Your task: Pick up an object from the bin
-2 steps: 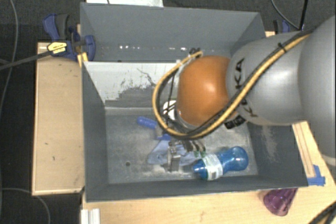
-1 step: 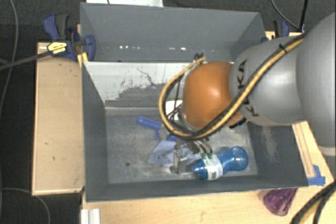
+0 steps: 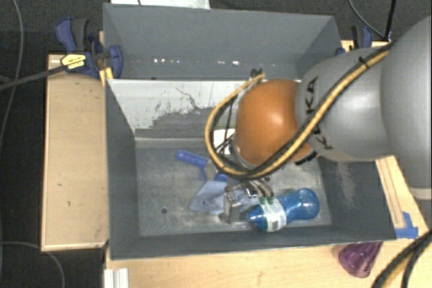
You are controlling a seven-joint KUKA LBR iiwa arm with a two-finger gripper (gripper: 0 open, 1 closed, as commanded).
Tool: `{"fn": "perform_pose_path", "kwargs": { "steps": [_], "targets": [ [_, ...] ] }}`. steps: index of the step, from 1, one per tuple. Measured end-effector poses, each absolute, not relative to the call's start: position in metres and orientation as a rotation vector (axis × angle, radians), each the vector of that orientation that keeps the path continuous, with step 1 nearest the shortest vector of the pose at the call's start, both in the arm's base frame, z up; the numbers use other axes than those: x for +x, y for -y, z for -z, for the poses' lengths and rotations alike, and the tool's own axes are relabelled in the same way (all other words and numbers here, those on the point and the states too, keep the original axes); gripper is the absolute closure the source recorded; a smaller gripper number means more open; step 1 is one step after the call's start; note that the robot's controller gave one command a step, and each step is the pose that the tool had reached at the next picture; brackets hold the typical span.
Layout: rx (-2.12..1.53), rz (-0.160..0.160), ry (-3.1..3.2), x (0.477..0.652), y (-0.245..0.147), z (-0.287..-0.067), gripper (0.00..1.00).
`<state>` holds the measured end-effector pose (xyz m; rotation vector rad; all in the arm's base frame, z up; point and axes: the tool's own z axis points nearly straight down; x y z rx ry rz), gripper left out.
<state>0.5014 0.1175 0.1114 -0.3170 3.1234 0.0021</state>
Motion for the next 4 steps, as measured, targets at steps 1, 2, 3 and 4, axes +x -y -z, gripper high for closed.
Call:
{"fn": "perform_pose_path", "kwargs": {
  "steps": [1, 2, 3, 4],
  "targets": [
    [-0.341, -0.001, -3.118, 0.503, -0.12, -0.11, 0.0],
    [-0.604, -0.004, -3.09, 0.502, -0.115, -0.136, 0.0],
    [-0.645, -0.002, -3.062, 0.509, -0.115, -0.169, 0.0],
    [-0.748, -0.003, -3.043, 0.519, -0.118, -0.122, 0.0]
  ]
}}
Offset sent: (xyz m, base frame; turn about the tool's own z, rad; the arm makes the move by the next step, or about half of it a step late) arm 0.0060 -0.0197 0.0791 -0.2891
